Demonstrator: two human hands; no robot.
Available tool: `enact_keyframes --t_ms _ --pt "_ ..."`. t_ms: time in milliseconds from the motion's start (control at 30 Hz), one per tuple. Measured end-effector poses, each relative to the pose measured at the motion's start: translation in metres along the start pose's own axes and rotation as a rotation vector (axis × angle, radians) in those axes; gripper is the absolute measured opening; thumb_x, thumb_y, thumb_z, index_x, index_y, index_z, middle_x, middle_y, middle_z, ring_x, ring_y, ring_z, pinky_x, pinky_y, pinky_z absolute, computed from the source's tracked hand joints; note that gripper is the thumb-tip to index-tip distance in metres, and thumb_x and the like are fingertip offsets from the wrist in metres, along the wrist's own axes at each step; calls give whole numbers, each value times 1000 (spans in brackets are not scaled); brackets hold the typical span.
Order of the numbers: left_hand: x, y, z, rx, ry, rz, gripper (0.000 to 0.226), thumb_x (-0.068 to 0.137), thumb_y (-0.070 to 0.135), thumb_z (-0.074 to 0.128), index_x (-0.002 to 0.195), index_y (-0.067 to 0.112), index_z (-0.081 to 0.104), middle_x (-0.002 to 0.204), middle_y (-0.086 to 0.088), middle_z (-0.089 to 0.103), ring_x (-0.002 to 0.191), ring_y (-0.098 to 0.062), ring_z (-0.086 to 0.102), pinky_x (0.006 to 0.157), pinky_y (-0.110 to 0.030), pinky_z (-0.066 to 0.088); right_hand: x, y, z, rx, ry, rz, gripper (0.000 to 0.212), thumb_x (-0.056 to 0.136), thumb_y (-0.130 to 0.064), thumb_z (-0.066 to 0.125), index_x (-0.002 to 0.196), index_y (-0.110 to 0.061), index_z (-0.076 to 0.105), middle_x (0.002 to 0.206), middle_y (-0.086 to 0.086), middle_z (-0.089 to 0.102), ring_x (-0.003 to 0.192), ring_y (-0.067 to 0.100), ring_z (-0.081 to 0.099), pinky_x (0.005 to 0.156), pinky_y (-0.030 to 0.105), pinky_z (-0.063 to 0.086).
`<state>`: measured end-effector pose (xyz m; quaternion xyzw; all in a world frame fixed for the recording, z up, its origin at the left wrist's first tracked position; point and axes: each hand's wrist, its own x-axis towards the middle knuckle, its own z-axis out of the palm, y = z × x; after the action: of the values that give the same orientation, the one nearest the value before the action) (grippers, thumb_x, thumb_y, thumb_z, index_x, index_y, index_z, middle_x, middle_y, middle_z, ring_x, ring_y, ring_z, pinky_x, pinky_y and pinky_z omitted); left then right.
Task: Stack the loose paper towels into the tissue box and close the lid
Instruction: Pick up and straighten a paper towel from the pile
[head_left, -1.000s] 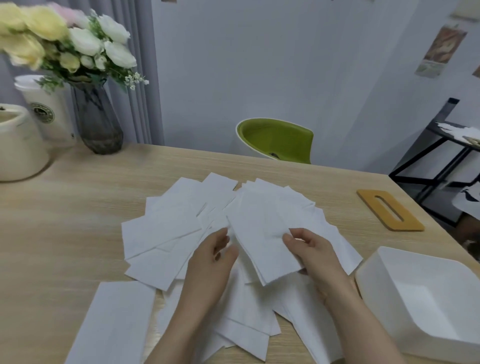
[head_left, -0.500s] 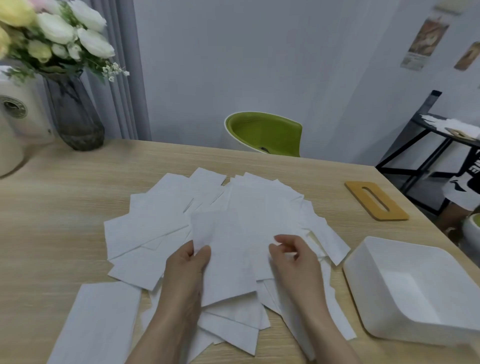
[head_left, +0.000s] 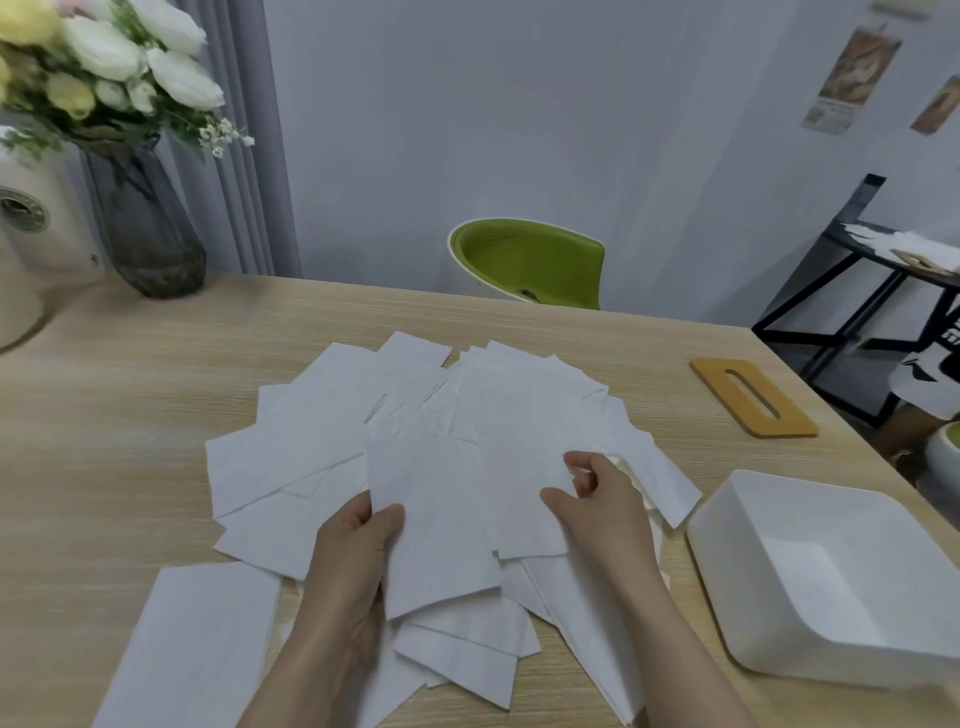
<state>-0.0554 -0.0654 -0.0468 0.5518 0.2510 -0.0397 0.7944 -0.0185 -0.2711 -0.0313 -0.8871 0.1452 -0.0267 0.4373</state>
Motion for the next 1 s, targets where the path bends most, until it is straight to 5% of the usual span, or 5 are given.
enact_keyframes --t_ms 233,367,600,800,1000 --pt "-1 3 2 1 -16 6 23 94 2 52 97 13 71 87 -6 77 81 -25 73 72 -37 56 1 8 -10 95 58 -29 12 84 -22 66 94 -20 73 82 -10 69 83 10 63 71 28 48" --pt "-1 2 2 -8 -8 19 22 96 5 52 95 15 71 85 -3 77 74 -19 73 69 -33 54 -2 8 -15 165 119 -84 10 87 -21 64 88 -19 73 83 -8 71 86 12 65 80 35 51" --pt "3 -4 1 -19 -25 1 23 99 15 52 92 15 74 89 -5 77 76 -18 74 70 -31 53 -16 2 -20 439 170 -111 11 92 -19 61 82 -18 66 56 -4 58 58 6 53 60 23 41" --pt "3 -3 -3 -8 -36 -1 32 100 23 53 81 24 79 89 1 77 84 -15 73 85 -37 55 -44 -15 5 683 -34 0 6 90 -15 63 89 -12 67 69 1 73 62 7 66 55 19 49" --pt "0 0 0 -15 -39 16 33 98 31 49 82 20 76 96 -9 76 92 -26 72 88 -47 53 -54 -20 42 518 -104 -48 10 91 -16 62 83 -14 68 51 -6 63 50 2 57 45 13 38"
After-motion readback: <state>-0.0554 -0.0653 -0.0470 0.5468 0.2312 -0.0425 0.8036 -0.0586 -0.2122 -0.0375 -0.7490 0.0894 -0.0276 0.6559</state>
